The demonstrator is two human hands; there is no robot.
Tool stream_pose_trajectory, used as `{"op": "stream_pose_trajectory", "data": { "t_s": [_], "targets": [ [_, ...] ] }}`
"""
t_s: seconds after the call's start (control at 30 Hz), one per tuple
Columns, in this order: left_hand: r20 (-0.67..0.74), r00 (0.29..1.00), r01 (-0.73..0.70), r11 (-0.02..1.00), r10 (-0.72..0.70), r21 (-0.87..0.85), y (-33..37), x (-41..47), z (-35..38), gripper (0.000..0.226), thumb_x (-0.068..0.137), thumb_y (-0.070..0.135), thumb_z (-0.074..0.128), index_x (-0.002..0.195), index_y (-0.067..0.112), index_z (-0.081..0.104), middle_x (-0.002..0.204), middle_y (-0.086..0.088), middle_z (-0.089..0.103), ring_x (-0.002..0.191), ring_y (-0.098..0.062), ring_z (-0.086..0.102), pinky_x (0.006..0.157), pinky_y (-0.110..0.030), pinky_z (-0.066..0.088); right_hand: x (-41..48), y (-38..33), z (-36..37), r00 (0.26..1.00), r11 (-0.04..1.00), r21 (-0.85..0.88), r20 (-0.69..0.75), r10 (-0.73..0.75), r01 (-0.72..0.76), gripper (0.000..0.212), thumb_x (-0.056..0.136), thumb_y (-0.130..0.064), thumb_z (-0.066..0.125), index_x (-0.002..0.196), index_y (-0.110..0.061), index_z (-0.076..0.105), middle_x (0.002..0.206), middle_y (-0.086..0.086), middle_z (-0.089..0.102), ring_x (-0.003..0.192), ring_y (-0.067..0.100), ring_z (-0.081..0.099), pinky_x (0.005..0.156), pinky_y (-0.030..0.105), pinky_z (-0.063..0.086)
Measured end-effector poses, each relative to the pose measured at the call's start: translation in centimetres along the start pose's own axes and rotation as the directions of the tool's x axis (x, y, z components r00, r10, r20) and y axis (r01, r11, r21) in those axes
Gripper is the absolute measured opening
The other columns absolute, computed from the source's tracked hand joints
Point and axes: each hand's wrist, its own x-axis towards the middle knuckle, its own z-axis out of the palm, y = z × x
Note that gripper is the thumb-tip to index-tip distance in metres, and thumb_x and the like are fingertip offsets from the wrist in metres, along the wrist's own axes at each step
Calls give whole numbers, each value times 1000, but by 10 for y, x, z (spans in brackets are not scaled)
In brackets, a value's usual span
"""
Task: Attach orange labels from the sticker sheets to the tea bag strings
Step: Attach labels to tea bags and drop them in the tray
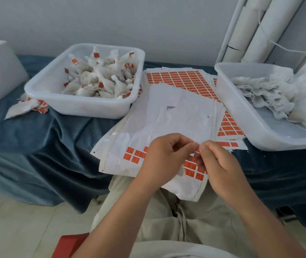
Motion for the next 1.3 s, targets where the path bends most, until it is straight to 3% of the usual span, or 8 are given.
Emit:
{"op": "stream_pose_trajectory", "data": {
  "t_s": [0.17, 0.27, 0.4, 0.6, 0.8, 0.97, 1.1, 1.3],
  "targets": [
    [-229, 972, 51, 998, -54, -21, 18, 30, -48, 10, 97, 32, 74, 89, 27, 78, 81, 17, 76, 69, 0, 71, 59, -11, 52, -1, -2, 0, 999, 1000, 2, -33, 15, -15, 43, 90, -66, 35, 82, -30, 57, 77, -7, 65, 71, 8, 66, 62, 20, 50],
    [-390, 920, -2, 995, -38, -101, 39, 73, -103, 11, 94, 26, 78, 89, 16, 82, 76, 9, 77, 61, -1, 65, 60, -17, 50, -1, 0, 2, 1000, 1000, 6, 8, 22, -22, 39, 97, -61, 35, 80, -35, 58, 74, -3, 64, 68, 10, 64, 63, 23, 49],
    [-425, 904, -23, 991, -37, -134, 75, 144, -163, 6, 88, 19, 81, 84, 15, 83, 81, -4, 76, 69, -18, 59, 73, -32, 51, -2, 1, 7, 1000, 1000, -5, 26, 17, -17, 40, 96, -64, 34, 83, -38, 63, 73, -4, 66, 68, 7, 65, 63, 20, 49],
    [-554, 830, -15, 995, 70, 103, 99, 232, -216, 14, 89, 11, 76, 77, 18, 77, 79, -10, 72, 70, -20, 64, 78, -36, 61, -2, 10, 6, 997, 998, -17, 53, 57, -56, 48, 92, -72, 35, 84, -34, 63, 70, -1, 65, 68, 16, 67, 65, 32, 56],
    [-514, 857, 95, 989, -23, 114, 79, 247, -238, 11, 94, 14, 68, 84, 18, 72, 88, -7, 69, 71, -16, 68, 73, -26, 60, 6, 8, -3, 996, 997, -8, 20, 83, -83, 61, 82, -75, 35, 76, -22, 65, 68, -4, 68, 68, 9, 68, 64, 23, 49],
    [-498, 845, 5, 928, 194, 372, 87, 214, -216, 20, 98, 31, 59, 93, 21, 76, 75, 7, 74, 54, -1, 60, 60, -22, 52, 9, 1, -11, 998, 997, -44, -4, 57, -57, 56, 80, -73, 39, 73, -22, 62, 66, -6, 67, 65, 9, 68, 56, 14, 49],
    [-362, 888, -29, 821, 283, 571, 82, 156, -158, 46, 99, 48, 58, 67, 18, 70, 53, 4, 62, 36, -5, 44, 47, -23, 37, 10, -5, -23, 998, 997, -56, -32, 55, -57, 52, 83, -71, 44, 70, -22, 57, 67, -8, 68, 64, 6, 69, 59, 12, 52],
    [-197, 976, -8, 915, 95, 404, 25, 48, -57, 46, 95, 62, 56, 68, 27, 70, 62, 8, 67, 41, -2, 54, 38, -13, 39, 31, 3, -76, 942, 970, -245, -326, -83, 1, 23, 97, -53, 59, 86, -34, 64, 93, -31, 68, 83, -12, 66, 61, 9, 49]
  ]
}}
